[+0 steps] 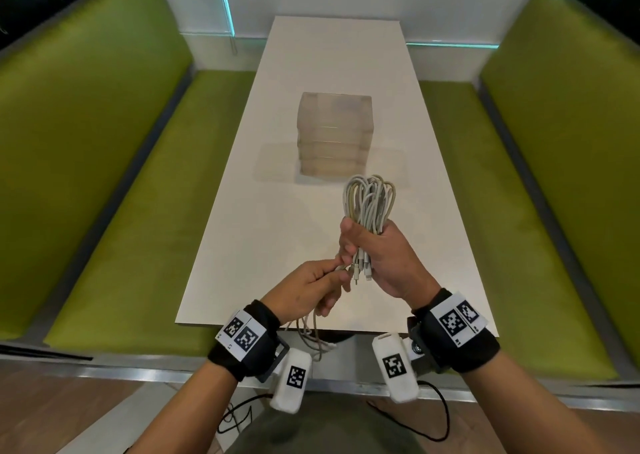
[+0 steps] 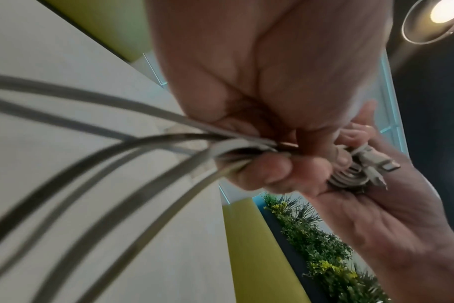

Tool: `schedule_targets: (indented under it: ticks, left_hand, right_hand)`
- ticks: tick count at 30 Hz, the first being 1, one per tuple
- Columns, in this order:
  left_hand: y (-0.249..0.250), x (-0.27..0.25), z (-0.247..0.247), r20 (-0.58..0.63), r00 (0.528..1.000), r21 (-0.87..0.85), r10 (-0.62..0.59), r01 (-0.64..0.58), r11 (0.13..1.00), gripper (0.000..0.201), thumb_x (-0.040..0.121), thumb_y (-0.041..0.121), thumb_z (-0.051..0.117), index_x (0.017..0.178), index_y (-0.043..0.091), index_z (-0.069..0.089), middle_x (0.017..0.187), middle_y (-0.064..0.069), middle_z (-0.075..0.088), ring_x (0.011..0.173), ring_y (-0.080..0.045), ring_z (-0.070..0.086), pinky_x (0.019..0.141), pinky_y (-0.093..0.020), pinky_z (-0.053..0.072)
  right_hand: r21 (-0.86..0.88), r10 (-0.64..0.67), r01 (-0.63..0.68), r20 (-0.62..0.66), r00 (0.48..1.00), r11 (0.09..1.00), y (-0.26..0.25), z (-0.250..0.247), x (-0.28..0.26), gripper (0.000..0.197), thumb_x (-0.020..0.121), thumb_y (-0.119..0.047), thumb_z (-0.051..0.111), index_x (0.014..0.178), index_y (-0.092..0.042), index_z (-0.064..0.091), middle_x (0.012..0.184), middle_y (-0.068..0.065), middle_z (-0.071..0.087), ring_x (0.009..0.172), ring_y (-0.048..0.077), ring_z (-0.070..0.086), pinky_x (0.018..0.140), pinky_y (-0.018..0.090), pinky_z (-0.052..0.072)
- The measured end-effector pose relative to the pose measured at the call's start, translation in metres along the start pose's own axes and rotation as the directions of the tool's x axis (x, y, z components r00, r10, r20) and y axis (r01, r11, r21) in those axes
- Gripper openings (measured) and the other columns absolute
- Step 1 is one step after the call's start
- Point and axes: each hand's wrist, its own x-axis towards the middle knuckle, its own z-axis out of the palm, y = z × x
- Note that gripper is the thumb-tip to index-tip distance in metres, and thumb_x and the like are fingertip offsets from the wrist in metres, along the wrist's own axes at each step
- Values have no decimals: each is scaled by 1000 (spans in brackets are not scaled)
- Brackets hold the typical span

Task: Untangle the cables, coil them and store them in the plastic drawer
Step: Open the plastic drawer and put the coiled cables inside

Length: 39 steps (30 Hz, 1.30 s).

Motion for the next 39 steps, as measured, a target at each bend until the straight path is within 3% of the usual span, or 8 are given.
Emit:
schedule_targets:
  ticks: [12,14,17,23,29,32,34,39]
  left_hand:
    - [-16,-8,-19,-37,998,69,-55,58,996,35,90,44,48,80,12,60,55,10,48,51,-10,44,54,-23,38]
    - [-16,-6,-18,-1,999,121,-33,33,992,39,88,46,51,108,15,62,88,10,68,82,-7,63,79,-23,48]
    - [-10,-4,-8,25,999,137,27,-31,990,45,90,41,54,132,39,41,136,25,47,124,11,44,104,-13,33]
    - [1,-5,6,-115,989,60,88,-81,995,15,94,27,52,82,25,61,60,8,59,66,-16,60,73,-31,48]
    - [-2,-13,-8,-41,995,-5,-87,87,996,27,99,30,48,81,11,56,55,7,38,46,-9,31,47,-22,30]
    - [5,-15,-20,-33,989,48,-144,145,988,28,98,29,50,78,10,56,55,5,41,45,-8,34,44,-17,30]
    - [8,-15,-24,-5,990,45,-142,142,989,30,98,28,50,75,10,55,54,7,39,46,-8,30,44,-16,27]
    - [10,-15,-20,47,998,-41,-49,51,998,28,93,30,50,75,9,56,49,12,38,45,-4,30,45,-14,26]
  right_hand:
    - [20,-46,47,-58,997,999,-11,-7,5,19,87,-23,61,72,-14,54,55,1,45,50,18,45,58,32,48]
    - [43,-37,38,-47,998,998,-12,-5,5,20,88,-23,60,73,-13,52,55,1,45,50,18,45,59,32,48]
    - [57,-3,3,-9,1000,998,-10,1,4,22,91,-23,58,73,-13,51,55,0,46,51,16,48,58,32,47]
    - [19,28,-28,2,1000,999,-10,4,2,22,91,-23,58,73,-11,52,57,2,46,53,18,48,60,34,47]
    - [-207,-26,19,-31,999,978,-23,-10,2,22,91,-21,61,75,-8,55,58,6,49,56,24,51,65,35,51]
    - [-615,18,-5,14,1000,788,-32,-20,2,33,89,-28,64,68,-2,61,57,4,61,61,31,58,62,30,47]
    - [-766,140,-33,74,987,642,-35,-23,5,33,87,-31,66,72,-2,65,58,-1,64,55,17,57,54,21,44]
    - [-921,479,33,232,847,388,-33,-15,9,18,83,-29,69,80,-12,65,67,3,62,57,11,53,58,21,41]
